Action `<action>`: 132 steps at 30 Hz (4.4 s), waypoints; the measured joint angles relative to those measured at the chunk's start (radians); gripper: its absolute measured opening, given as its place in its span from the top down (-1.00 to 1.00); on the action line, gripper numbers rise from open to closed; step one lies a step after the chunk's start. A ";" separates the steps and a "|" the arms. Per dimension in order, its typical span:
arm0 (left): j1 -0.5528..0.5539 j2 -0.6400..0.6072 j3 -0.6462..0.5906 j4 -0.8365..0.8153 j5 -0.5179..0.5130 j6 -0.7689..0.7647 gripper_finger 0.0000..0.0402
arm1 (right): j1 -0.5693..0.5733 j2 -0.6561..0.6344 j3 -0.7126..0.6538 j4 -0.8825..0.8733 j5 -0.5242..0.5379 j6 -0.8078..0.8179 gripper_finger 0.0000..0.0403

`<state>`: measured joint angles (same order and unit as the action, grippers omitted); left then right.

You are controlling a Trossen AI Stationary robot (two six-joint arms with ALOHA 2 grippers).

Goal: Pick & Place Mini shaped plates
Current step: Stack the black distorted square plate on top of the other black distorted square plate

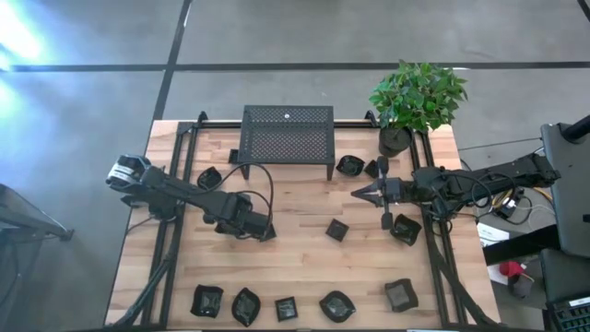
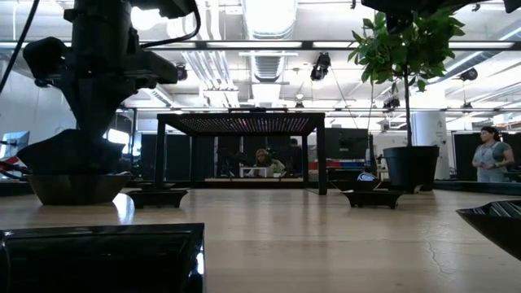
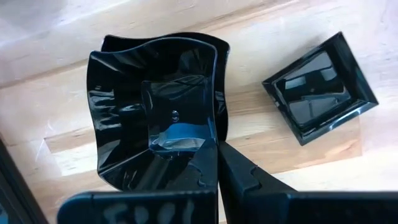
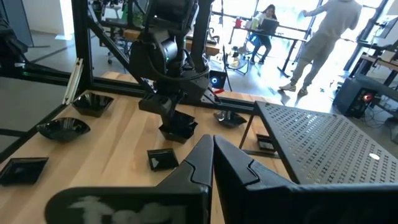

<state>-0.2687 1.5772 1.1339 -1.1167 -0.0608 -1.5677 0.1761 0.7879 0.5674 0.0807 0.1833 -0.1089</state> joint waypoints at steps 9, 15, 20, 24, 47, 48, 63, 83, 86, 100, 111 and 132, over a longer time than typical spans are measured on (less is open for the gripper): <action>0.008 0.000 0.000 0.000 -0.004 0.026 1.00 | 0.001 0.000 0.000 -0.002 -0.001 0.004 0.96; 0.018 0.000 0.000 0.000 -0.007 0.050 1.00 | 0.001 0.000 0.000 -0.003 -0.001 0.004 0.96; 0.018 0.000 -0.001 0.001 -0.008 0.051 1.00 | 0.001 0.000 0.000 -0.006 0.000 0.004 0.96; 0.024 -0.001 -0.003 0.001 -0.008 0.051 1.00 | 0.001 0.000 0.000 -0.006 0.000 0.004 0.96; 0.040 -0.001 -0.013 0.000 -0.008 0.053 1.00 | 0.001 0.001 -0.001 -0.006 0.000 0.004 0.96; 0.040 -0.001 -0.013 0.000 -0.008 0.055 1.00 | 0.001 0.001 -0.001 -0.006 0.000 0.004 0.96; 0.057 0.000 -0.029 -0.006 -0.003 0.079 1.00 | 0.001 0.001 -0.001 -0.006 0.000 0.000 0.96; 0.060 0.000 -0.029 -0.004 0.038 0.120 0.77 | 0.001 0.000 -0.001 -0.006 0.000 -0.004 0.96; 0.065 -0.001 -0.029 -0.002 0.039 0.119 0.70 | 0.001 0.000 -0.001 -0.006 0.000 -0.004 0.96; 0.059 -0.087 0.020 -0.016 -0.098 0.213 0.67 | 0.001 0.000 -0.001 -0.018 0.001 -0.004 0.96; -0.021 -0.220 0.029 -0.012 -0.520 0.411 0.67 | 0.000 0.000 -0.001 -0.019 0.002 0.035 0.96; -0.209 -0.256 0.024 -0.010 -0.878 0.480 0.67 | 0.059 0.013 0.044 -0.284 -0.012 0.300 0.96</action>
<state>-0.4782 1.3214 1.1576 -1.1263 -0.9385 -1.0875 0.2349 0.8011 0.6114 -0.2030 0.1715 0.1913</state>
